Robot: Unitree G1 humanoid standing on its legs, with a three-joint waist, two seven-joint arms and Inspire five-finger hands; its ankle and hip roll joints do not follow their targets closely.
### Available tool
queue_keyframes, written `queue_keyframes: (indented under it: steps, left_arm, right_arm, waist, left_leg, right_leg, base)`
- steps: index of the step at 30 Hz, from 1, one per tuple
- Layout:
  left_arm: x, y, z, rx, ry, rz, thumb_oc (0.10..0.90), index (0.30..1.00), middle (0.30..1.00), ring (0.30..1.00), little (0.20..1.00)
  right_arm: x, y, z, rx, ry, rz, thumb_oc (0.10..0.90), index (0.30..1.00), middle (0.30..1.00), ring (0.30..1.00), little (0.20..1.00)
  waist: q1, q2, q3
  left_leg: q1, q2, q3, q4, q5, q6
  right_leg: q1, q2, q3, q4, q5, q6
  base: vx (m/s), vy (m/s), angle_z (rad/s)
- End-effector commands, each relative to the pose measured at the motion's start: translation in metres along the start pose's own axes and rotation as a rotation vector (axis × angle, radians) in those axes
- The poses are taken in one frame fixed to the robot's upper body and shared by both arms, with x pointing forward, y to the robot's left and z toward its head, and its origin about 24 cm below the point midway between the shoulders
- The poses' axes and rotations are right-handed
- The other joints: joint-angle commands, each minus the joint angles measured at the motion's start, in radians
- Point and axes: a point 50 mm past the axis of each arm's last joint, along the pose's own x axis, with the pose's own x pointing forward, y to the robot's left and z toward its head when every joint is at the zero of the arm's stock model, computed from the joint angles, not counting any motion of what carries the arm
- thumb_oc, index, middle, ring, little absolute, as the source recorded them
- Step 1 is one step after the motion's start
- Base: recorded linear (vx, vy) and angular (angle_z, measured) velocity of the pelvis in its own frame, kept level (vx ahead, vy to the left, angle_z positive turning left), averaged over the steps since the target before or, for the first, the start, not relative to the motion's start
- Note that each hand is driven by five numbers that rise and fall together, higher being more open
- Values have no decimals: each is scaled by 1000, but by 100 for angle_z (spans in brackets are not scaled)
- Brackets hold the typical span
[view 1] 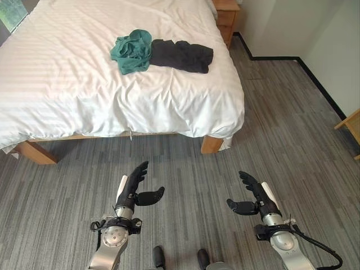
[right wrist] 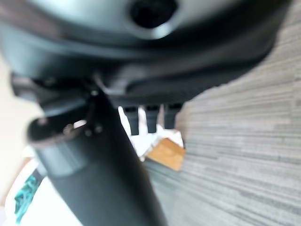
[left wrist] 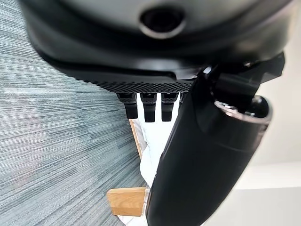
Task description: Pick up bed clothes into laundry basket.
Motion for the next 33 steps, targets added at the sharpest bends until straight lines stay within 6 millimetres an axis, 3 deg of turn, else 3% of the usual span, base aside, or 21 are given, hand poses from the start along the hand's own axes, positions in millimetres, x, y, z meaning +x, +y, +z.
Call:
queue_keyframes:
  steps: [1, 22, 25, 26, 28, 29, 31, 33]
  left_arm:
    - [10, 0, 39, 16, -204, -14, 800, 900, 900, 900, 900]
    - [10, 8, 41, 29, -201, 8, 800, 900, 900, 900, 900]
    - [12, 10, 44, 46, -211, 6, 800, 900, 900, 900, 900]
    - [14, 11, 46, 67, -217, 3, 800, 900, 900, 900, 900]
    - [14, 12, 47, 74, -221, 3, 800, 900, 900, 900, 900]
    - [17, 11, 51, 83, -233, -7, 800, 900, 900, 900, 900]
    - [21, 13, 54, 83, -240, 9, 800, 900, 900, 900, 900]
    - [23, 11, 55, 71, -243, 7, 800, 900, 900, 900, 900]
  right_arm:
    - [9, -17, 35, 27, -178, -85, 800, 900, 900, 900, 900]
    - [13, -21, 44, -43, -210, -92, 800, 900, 900, 900, 900]
    - [13, -22, 46, -58, -217, -93, 800, 900, 900, 900, 900]
    - [16, -24, 50, -80, -231, -93, 800, 900, 900, 900, 900]
    - [17, -25, 53, -89, -238, -92, 800, 900, 900, 900, 900]
    - [19, -25, 58, -110, -260, -87, 800, 900, 900, 900, 900]
    - [20, -26, 61, -115, -275, -90, 800, 900, 900, 900, 900]
    - [19, -25, 60, -102, -274, -93, 800, 900, 900, 900, 900]
  waist:
    - [21, -9, -122]
    - [47, -40, -116]
    - [44, -40, -103]
    - [40, -39, -87]
    - [39, -37, -79]
    - [21, -30, -50]
    - [14, -17, -40]
    - [0, -13, -45]
  left_leg:
    - [48, 140, 86, 8, -95, -135]
    - [63, 105, 85, 8, -134, -105]
    - [64, 99, 85, 8, -139, -97]
    - [69, 92, 82, 8, -147, -88]
    - [72, 87, 84, 8, -149, -83]
    - [78, 89, 75, 8, -148, -80]
    - [80, 97, 75, 8, -152, -76]
    - [93, 86, 70, 8, -170, -74]
  right_leg:
    - [-65, -91, -40, 5, -32, 129]
    - [-58, -131, -43, 7, -16, 151]
    - [-84, -134, -37, 62, -11, 157]
    - [-134, -123, -22, 157, -1, 173]
    - [-159, -119, -14, 207, 13, 184]
    - [-226, -86, 17, 321, 79, 190]
    - [-272, -61, 39, 373, 56, 190]
    - [-279, -22, 41, 308, -14, 160]
  base:
    - [0, 0, 0]
    - [28, 21, 0]
    - [12, 24, 0]
    - [15, 77, -2]
    - [16, 49, -5]
    - [10, 24, -10]
    - [89, 45, -11]
    - [206, 34, 2]
